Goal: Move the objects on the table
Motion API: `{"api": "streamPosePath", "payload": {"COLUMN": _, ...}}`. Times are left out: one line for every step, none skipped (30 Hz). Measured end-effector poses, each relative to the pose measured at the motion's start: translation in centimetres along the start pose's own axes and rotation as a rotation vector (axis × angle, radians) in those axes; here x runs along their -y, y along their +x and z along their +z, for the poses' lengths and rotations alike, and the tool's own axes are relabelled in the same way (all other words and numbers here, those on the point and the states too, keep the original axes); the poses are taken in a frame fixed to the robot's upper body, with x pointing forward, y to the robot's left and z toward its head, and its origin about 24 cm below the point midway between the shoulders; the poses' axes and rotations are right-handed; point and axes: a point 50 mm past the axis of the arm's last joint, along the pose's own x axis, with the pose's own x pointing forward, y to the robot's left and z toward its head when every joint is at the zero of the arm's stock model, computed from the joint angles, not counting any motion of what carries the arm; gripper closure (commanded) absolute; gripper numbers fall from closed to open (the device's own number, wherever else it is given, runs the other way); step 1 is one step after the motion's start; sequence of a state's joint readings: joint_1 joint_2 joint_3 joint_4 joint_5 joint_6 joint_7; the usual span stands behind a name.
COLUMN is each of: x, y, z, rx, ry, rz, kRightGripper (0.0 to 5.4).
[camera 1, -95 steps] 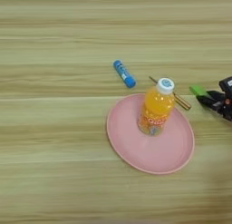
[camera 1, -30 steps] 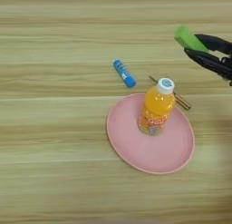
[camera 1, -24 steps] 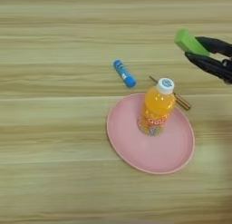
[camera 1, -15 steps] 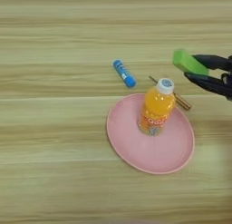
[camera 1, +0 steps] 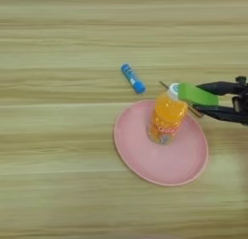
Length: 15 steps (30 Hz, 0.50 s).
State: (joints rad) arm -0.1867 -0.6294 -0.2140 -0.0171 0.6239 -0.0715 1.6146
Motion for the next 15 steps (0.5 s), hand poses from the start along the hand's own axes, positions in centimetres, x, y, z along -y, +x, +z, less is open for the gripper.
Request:
{"api": "streamPosePath", "payload": {"x": 0.0, "y": 0.1, "z": -0.1, "rx": -0.001, "ry": 0.004, "rz": 0.004, "kRightGripper": 4.01}}
{"api": "streamPosePath", "payload": {"x": -0.1, "y": 0.2, "z": -0.3, "rx": -0.011, "ry": 0.012, "rz": 0.013, "kRightGripper": 4.01}}
{"api": "streamPosePath", "payload": {"x": -0.2, "y": 0.4, "z": -0.8, "rx": -0.03, "ry": 0.029, "rz": 0.026, "kRightGripper": 4.01}}
{"api": "streamPosePath", "payload": {"x": -0.2, "y": 0.6, "z": -0.9, "rx": -0.037, "ry": 0.037, "rz": 0.034, "kRightGripper": 4.01}}
{"api": "streamPosePath", "payload": {"x": -0.3, "y": 0.9, "z": -1.3, "rx": -0.05, "ry": 0.051, "rz": 0.051, "kRightGripper": 4.01}}
{"api": "streamPosePath", "payload": {"x": -0.4, "y": 1.1, "z": -1.6, "rx": -0.058, "ry": 0.059, "rz": 0.063, "kRightGripper": 4.01}}
{"api": "streamPosePath", "payload": {"x": -0.5, "y": 1.2, "z": -1.8, "rx": -0.066, "ry": 0.063, "rz": 0.071, "kRightGripper": 4.01}}
{"api": "streamPosePath", "payload": {"x": -0.5, "y": 1.4, "z": -2.0, "rx": -0.074, "ry": 0.067, "rz": 0.079, "kRightGripper": 4.01}}
{"api": "streamPosePath", "payload": {"x": -0.6, "y": 1.6, "z": -2.2, "rx": -0.083, "ry": 0.076, "rz": 0.091, "kRightGripper": 4.01}}
{"api": "streamPosePath", "payload": {"x": -0.7, "y": 1.7, "z": -2.5, "rx": -0.088, "ry": 0.089, "rz": 0.097, "kRightGripper": 4.01}}
{"api": "streamPosePath", "payload": {"x": -0.8, "y": 1.7, "z": -2.7, "rx": -0.098, "ry": 0.096, "rz": 0.099, "kRightGripper": 4.01}}
{"api": "streamPosePath", "payload": {"x": -0.9, "y": 1.7, "z": -3.0, "rx": -0.114, "ry": 0.097, "rz": 0.105, "kRightGripper": 4.01}}
{"api": "streamPosePath", "payload": {"x": -0.9, "y": 1.8, "z": -3.2, "rx": -0.122, "ry": 0.099, "rz": 0.112, "kRightGripper": 4.01}}
{"api": "streamPosePath", "payload": {"x": -1.0, "y": 1.9, "z": -3.5, "rx": -0.138, "ry": 0.107, "rz": 0.12, "kRightGripper": 4.01}}
{"api": "streamPosePath", "payload": {"x": -1.2, "y": 1.9, "z": -3.9, "rx": -0.158, "ry": 0.114, "rz": 0.127, "kRightGripper": 4.01}}
